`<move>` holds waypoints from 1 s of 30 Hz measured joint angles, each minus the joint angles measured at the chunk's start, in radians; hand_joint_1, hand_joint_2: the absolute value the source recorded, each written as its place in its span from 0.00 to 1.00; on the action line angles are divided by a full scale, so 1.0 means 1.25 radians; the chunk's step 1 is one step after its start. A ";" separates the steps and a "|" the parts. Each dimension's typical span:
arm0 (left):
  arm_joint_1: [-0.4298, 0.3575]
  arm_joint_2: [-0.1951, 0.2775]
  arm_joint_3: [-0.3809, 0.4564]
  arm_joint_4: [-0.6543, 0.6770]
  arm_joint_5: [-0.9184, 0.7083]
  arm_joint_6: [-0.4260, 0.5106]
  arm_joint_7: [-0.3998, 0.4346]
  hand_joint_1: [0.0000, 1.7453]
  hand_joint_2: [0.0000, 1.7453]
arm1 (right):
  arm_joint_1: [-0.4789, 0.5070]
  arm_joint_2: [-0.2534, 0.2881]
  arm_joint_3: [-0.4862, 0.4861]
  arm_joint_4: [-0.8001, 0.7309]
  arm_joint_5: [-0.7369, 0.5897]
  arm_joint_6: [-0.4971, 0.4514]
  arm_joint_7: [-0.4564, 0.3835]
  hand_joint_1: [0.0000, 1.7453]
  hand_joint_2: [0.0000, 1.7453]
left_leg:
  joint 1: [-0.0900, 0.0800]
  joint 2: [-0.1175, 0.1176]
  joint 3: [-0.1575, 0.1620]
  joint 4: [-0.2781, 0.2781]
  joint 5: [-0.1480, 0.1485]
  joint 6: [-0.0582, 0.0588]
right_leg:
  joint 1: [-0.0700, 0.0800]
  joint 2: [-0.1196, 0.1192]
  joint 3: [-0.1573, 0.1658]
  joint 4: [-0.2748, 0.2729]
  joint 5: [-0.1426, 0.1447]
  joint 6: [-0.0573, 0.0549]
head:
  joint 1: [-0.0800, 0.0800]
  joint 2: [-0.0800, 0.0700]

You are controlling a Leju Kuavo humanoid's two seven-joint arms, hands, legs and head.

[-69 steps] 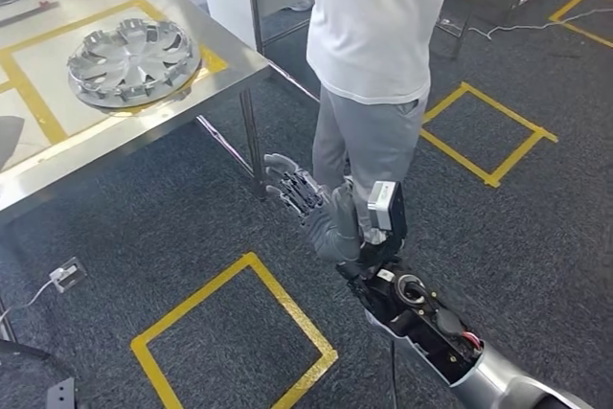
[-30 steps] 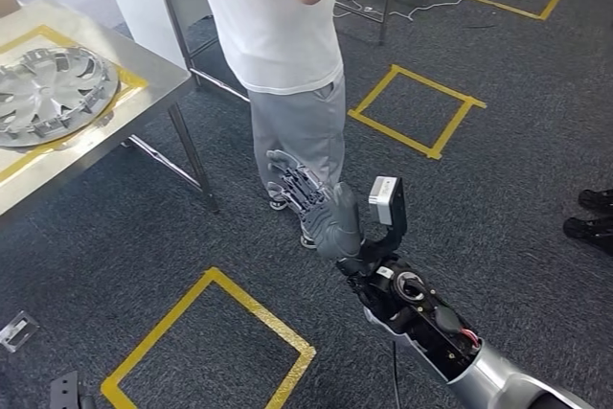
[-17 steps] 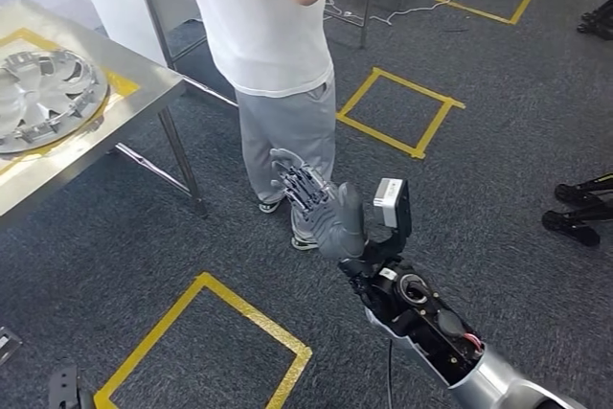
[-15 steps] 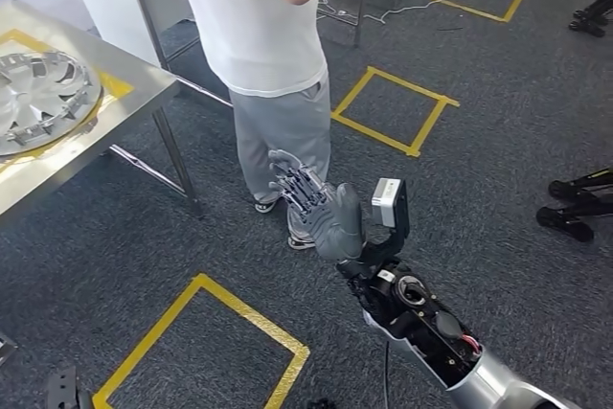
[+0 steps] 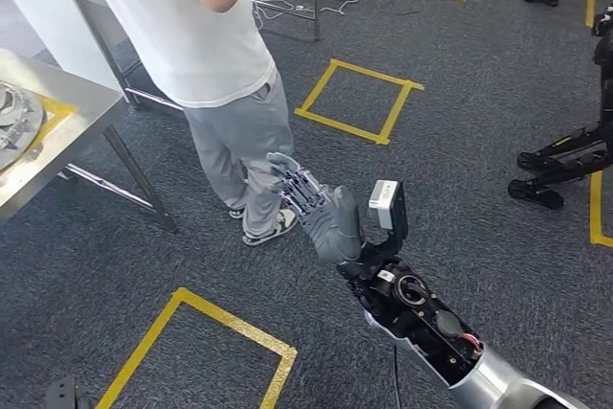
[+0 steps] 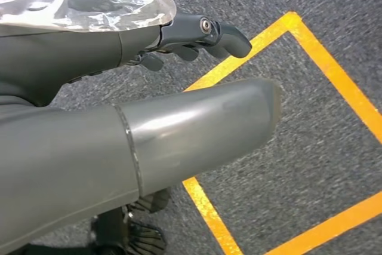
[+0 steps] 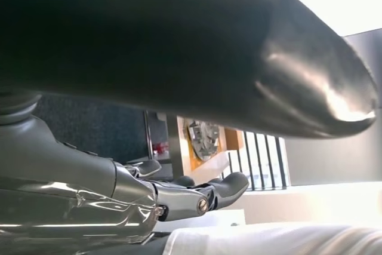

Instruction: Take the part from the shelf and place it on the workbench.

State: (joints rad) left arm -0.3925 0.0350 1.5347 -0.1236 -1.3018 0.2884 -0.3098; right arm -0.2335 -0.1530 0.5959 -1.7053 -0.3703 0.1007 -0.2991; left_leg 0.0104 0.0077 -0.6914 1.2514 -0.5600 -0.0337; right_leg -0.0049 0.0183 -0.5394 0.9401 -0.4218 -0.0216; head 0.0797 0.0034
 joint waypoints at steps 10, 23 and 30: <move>-0.002 0.000 0.000 0.000 -0.004 -0.002 0.000 0.00 0.00 | -0.002 0.000 0.000 0.001 0.000 0.009 -0.009 0.00 0.00 | 0.004 -0.014 0.105 -0.243 0.118 0.023 | 0.003 0.038 -0.016 0.023 -0.015 0.027 | 0.002 0.000; 0.000 -0.002 0.000 0.000 -0.001 -0.002 0.000 0.00 0.00 | -0.005 0.000 -0.001 0.005 0.000 0.013 -0.012 0.00 0.00 | -0.003 0.045 0.118 -0.245 0.107 0.017 | 0.009 -0.048 -0.005 0.013 -0.012 0.019 | 0.016 0.000; -0.001 -0.002 0.000 0.000 -0.003 -0.002 -0.002 0.00 0.00 | -0.005 0.000 0.000 0.009 0.000 0.014 -0.011 0.00 0.00 | -0.001 0.007 0.015 -0.025 0.002 0.000 | 0.005 -0.005 -0.007 0.007 -0.002 -0.001 | 0.001 0.000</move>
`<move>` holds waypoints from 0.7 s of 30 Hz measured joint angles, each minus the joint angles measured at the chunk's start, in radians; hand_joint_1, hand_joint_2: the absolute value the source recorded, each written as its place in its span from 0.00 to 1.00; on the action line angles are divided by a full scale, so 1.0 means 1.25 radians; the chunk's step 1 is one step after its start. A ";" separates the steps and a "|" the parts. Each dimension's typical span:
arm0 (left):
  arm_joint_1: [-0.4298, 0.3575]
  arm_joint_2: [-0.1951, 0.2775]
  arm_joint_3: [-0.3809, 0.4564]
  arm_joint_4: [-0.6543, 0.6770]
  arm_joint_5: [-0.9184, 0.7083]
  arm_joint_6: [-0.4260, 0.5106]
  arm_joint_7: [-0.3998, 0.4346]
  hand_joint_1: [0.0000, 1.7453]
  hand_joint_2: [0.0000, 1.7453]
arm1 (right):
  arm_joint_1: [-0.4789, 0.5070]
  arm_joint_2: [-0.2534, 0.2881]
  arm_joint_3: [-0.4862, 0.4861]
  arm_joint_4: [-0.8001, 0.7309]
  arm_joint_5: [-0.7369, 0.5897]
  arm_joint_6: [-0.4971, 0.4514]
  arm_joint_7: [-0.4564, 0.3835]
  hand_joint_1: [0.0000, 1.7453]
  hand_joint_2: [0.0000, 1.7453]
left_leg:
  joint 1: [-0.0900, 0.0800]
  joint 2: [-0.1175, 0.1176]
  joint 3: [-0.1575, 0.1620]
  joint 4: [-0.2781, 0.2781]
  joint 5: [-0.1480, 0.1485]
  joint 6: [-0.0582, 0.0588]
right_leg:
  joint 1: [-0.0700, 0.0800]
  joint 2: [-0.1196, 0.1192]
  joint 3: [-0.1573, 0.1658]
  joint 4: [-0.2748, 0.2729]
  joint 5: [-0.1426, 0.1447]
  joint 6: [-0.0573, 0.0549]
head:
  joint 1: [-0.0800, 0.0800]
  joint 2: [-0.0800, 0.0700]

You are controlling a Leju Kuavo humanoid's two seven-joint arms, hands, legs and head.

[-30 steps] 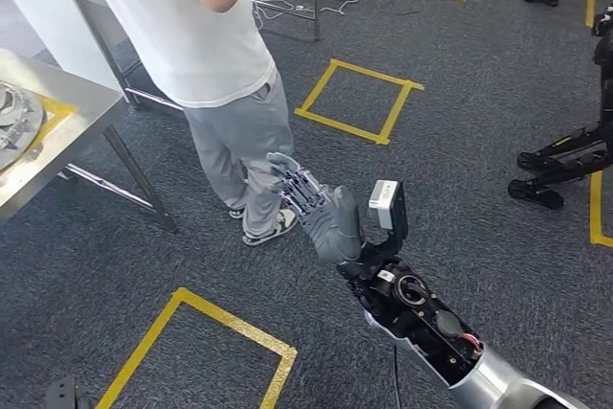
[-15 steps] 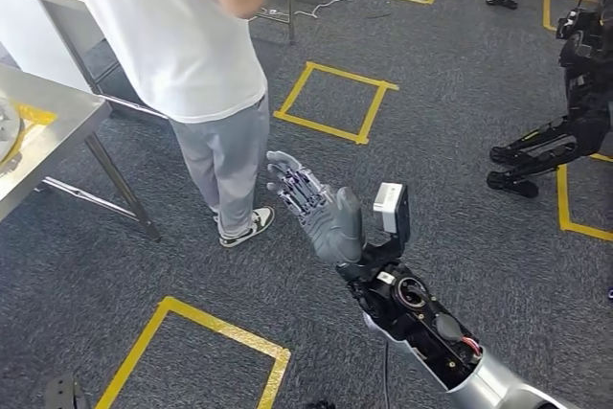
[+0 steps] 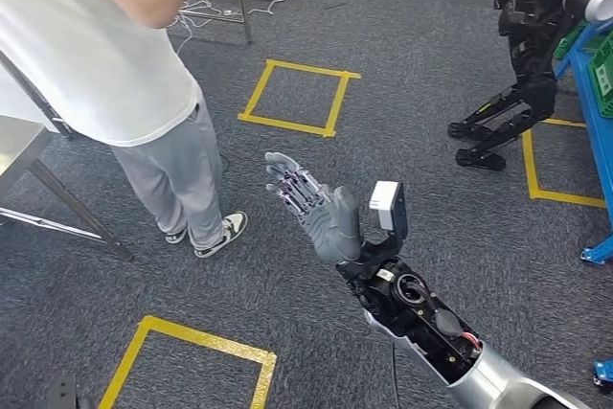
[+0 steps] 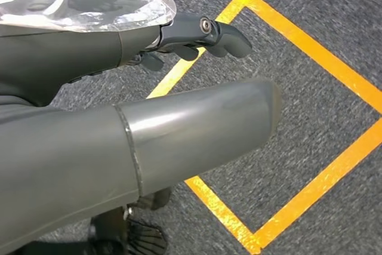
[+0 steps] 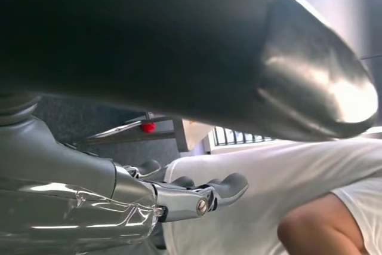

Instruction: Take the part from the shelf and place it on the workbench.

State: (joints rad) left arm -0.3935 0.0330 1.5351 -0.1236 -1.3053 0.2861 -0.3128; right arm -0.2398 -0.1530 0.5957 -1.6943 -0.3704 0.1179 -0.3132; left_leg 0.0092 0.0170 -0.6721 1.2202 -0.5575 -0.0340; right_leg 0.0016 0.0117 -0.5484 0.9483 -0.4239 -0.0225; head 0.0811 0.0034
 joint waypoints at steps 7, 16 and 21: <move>-0.003 0.002 0.000 0.000 -0.006 0.000 0.000 0.00 0.00 | 0.000 0.000 0.000 0.003 0.000 0.000 0.001 0.00 0.00 | 0.000 -0.051 0.079 -0.209 0.118 0.019 | 0.002 0.046 -0.004 0.005 -0.001 0.005 | -0.002 0.000; -0.006 -0.001 0.000 0.000 -0.008 0.001 0.000 0.00 0.00 | 0.003 0.000 -0.001 0.001 0.000 -0.001 0.000 0.00 0.00 | 0.003 -0.036 0.087 -0.222 0.118 0.025 | 0.000 0.053 -0.012 0.012 -0.006 0.021 | -0.001 0.000; -0.007 -0.004 0.000 0.000 -0.015 0.000 -0.001 0.00 0.00 | 0.010 0.000 -0.003 -0.004 0.002 -0.008 0.004 0.00 0.00 | 0.007 0.013 0.097 -0.225 0.112 0.029 | -0.014 -0.014 -0.072 0.155 -0.050 0.042 | 0.015 0.000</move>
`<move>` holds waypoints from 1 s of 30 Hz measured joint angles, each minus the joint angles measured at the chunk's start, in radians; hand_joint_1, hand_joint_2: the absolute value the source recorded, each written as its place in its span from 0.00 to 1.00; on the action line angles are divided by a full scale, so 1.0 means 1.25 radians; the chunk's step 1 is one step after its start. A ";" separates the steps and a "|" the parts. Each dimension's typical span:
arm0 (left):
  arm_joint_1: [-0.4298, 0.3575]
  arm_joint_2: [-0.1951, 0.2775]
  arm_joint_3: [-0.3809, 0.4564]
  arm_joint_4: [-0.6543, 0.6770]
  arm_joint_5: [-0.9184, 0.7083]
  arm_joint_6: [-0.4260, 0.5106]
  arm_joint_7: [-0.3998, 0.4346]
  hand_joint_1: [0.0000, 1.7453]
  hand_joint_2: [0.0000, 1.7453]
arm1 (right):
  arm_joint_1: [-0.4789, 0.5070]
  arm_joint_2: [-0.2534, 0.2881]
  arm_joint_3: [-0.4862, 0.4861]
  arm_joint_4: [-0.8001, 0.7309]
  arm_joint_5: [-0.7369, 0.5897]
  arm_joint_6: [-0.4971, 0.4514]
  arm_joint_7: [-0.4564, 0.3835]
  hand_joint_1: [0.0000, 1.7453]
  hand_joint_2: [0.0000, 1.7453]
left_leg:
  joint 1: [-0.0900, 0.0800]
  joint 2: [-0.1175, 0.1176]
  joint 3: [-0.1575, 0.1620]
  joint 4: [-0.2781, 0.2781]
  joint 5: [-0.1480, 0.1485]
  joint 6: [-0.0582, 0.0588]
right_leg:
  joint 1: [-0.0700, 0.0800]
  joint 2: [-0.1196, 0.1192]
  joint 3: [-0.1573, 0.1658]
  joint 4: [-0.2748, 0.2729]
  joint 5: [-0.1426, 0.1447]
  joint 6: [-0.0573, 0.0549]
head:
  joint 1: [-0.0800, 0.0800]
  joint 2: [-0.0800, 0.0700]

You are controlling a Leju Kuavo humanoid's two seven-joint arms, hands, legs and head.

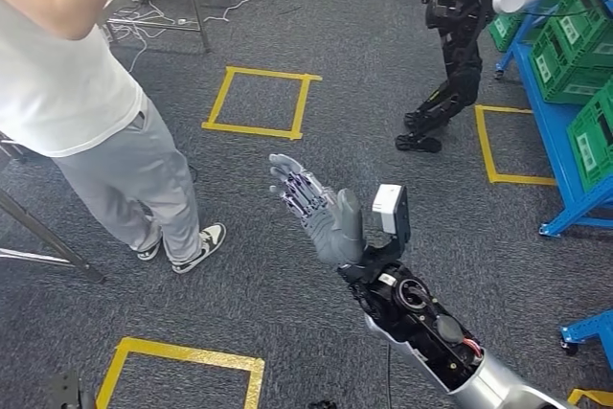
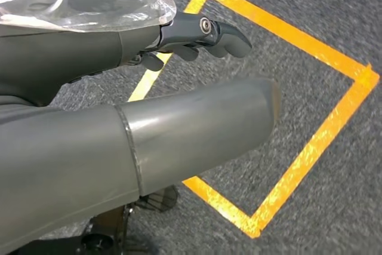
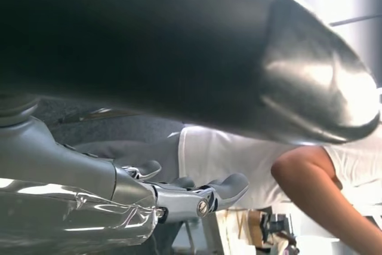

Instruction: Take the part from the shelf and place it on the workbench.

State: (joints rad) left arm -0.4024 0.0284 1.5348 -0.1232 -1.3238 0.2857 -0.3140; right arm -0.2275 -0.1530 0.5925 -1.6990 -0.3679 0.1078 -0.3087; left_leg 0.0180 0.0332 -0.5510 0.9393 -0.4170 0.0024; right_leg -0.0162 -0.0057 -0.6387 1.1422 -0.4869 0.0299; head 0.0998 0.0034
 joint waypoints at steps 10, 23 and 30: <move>-0.008 -0.004 0.000 0.000 -0.006 0.001 0.001 0.00 0.00 | 0.002 0.000 -0.006 -0.015 0.002 -0.004 0.002 0.00 0.00 | -0.001 -0.012 -0.058 0.145 -0.086 -0.036 | 0.007 0.005 0.076 -0.157 0.050 -0.039 | -0.014 0.000; -0.011 -0.003 0.000 0.000 -0.009 0.002 0.003 0.00 0.00 | 0.003 0.000 -0.008 -0.018 0.002 -0.005 0.004 0.00 0.00 | 0.001 -0.039 -0.003 -0.004 0.004 -0.005 | 0.009 0.052 0.054 -0.123 0.030 -0.014 | -0.013 0.000; -0.013 -0.008 0.000 0.000 -0.014 0.009 0.006 0.00 0.00 | 0.003 0.000 -0.011 -0.021 0.001 -0.015 0.017 0.00 0.00 | 0.000 -0.002 0.004 -0.005 -0.001 -0.002 | 0.001 0.006 -0.021 0.040 -0.018 0.001 | -0.002 0.000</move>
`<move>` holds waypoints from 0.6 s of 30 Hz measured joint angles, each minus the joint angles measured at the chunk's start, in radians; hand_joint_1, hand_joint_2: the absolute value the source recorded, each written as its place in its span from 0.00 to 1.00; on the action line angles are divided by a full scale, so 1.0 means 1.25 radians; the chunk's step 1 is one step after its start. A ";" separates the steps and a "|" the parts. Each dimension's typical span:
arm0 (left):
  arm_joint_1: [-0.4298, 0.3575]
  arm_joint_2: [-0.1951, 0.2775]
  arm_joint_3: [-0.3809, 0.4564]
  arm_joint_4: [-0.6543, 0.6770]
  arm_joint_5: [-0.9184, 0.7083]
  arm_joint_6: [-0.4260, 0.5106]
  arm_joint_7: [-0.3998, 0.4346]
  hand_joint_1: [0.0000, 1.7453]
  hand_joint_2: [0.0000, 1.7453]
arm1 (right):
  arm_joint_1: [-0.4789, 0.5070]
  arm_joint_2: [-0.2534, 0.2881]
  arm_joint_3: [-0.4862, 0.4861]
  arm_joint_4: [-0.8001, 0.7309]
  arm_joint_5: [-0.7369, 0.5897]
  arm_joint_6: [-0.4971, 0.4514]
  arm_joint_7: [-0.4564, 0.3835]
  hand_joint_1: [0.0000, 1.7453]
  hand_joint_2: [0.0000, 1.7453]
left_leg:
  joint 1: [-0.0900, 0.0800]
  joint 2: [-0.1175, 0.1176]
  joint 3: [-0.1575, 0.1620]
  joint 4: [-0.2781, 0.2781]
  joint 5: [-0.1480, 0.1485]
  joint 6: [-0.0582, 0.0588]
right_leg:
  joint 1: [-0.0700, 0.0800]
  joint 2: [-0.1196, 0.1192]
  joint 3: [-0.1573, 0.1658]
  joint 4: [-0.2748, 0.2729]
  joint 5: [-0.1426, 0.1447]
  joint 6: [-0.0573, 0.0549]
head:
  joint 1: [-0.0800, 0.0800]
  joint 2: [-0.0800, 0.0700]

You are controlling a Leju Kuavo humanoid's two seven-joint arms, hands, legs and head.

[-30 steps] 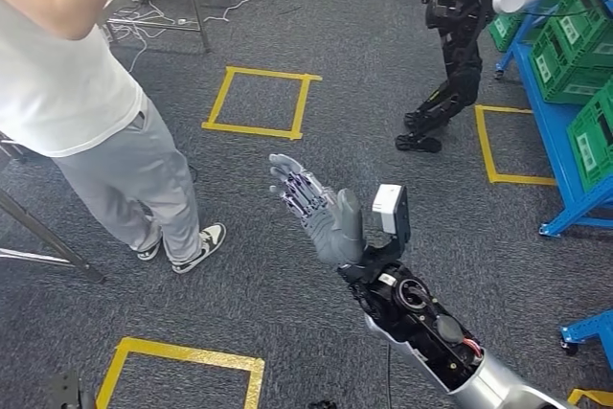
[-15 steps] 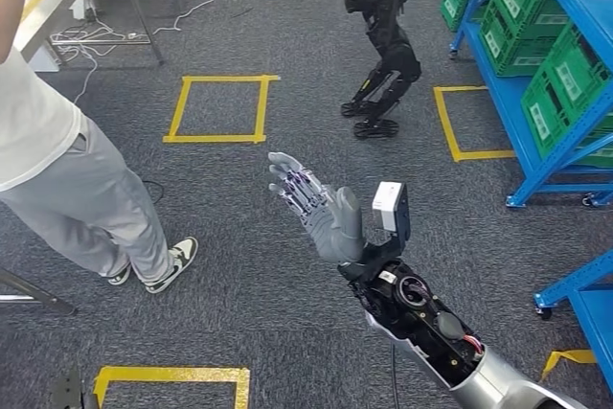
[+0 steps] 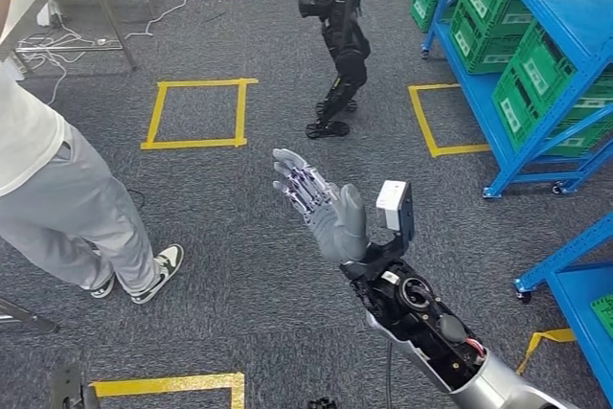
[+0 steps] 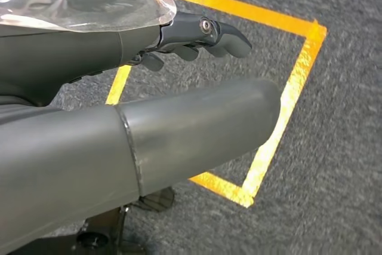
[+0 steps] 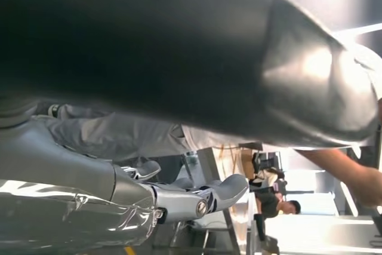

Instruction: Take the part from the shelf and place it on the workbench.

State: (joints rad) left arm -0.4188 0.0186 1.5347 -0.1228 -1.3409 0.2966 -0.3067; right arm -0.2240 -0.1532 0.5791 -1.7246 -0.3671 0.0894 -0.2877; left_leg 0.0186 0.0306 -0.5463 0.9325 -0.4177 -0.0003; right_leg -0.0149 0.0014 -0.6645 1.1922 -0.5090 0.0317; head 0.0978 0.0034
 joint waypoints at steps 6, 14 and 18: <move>-0.003 -0.002 0.000 0.000 -0.008 -0.006 0.001 0.00 0.00 | -0.002 0.000 0.000 -0.008 0.000 -0.012 0.009 0.00 0.00 | -0.009 0.026 0.003 0.003 -0.006 -0.021 | 0.008 -0.028 0.089 -0.185 0.062 -0.023 | -0.002 0.000; -0.001 -0.002 0.000 0.000 -0.011 -0.008 0.003 0.00 0.00 | 0.000 0.000 0.002 -0.015 0.001 -0.015 0.011 0.00 0.00 | -0.005 -0.020 -0.120 0.255 -0.109 -0.029 | 0.012 0.019 0.087 -0.190 0.070 -0.046 | -0.016 0.000; -0.004 0.000 0.000 0.000 -0.013 -0.008 0.003 0.00 0.00 | 0.000 0.000 0.002 -0.017 0.001 -0.015 0.011 0.00 0.00 | -0.008 -0.042 -0.027 0.052 -0.013 -0.013 | 0.016 0.044 0.086 -0.187 0.071 -0.043 | -0.017 0.000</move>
State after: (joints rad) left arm -0.4241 0.0180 1.5347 -0.1231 -1.3577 0.2869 -0.3033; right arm -0.2237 -0.1531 0.5814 -1.7454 -0.3662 0.0701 -0.2739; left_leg 0.0084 -0.0220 -0.5796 0.9976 -0.4344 -0.0166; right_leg 0.0049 0.0567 -0.5566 0.9580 -0.4208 -0.0225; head 0.0767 0.0034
